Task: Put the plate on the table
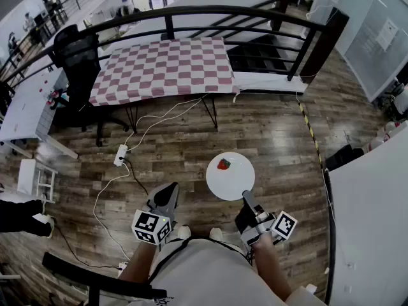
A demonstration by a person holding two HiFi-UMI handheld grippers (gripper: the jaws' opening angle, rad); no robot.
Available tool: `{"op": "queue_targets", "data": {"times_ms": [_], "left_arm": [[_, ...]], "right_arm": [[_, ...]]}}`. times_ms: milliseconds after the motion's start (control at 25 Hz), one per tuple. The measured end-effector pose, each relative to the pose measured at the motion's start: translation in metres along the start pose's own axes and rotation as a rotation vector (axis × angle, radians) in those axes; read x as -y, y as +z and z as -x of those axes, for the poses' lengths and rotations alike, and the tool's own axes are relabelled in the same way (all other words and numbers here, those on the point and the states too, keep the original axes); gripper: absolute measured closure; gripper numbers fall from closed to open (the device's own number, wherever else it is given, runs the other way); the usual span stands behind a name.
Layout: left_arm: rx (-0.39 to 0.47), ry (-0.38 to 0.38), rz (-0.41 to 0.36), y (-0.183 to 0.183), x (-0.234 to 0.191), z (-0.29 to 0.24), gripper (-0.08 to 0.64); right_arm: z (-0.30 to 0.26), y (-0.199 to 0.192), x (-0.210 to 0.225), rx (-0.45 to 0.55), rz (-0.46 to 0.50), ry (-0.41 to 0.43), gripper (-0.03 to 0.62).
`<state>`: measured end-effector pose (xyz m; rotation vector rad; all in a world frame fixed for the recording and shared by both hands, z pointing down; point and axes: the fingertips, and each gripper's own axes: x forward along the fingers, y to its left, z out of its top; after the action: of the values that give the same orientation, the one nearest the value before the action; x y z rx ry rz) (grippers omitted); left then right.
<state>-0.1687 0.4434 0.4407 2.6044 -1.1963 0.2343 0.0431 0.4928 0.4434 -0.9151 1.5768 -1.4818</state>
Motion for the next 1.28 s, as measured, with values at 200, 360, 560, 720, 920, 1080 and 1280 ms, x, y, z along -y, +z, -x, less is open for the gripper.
{"op": "queue_targets", "data": {"times_ms": [200,360,560,720,920,1080,1280], "left_arm": [[0.006,-0.003,-0.01,0.006,0.007,-0.006,0.555],[0.007,-0.003,-0.004,0.004,0.013,-0.007,0.555],[0.013,0.0,-0.003,0.005,0.021,-0.006,0.555],[0.006,0.003,-0.005,0.0,0.027,-0.002,0.555],[0.003,0.002,-0.008,-0.004,0.037,-0.001,0.555],[0.003,0.006,-0.003,-0.007,0.047,-0.003,0.555],[0.006,0.019,0.013,-0.012,0.062,-0.004,0.555]], "right_arm": [[0.001,0.004,-0.003,-0.002,0.002,0.011,0.575],[0.004,0.004,-0.003,-0.002,0.001,0.013,0.575],[0.008,0.008,-0.003,-0.004,-0.01,0.02,0.574],[0.015,0.007,-0.002,-0.006,-0.014,0.016,0.572],[0.023,0.007,0.001,-0.01,-0.018,0.02,0.573],[0.031,0.011,0.001,-0.018,-0.024,0.016,0.572],[0.041,0.019,-0.003,-0.036,-0.019,0.014,0.574]]}}
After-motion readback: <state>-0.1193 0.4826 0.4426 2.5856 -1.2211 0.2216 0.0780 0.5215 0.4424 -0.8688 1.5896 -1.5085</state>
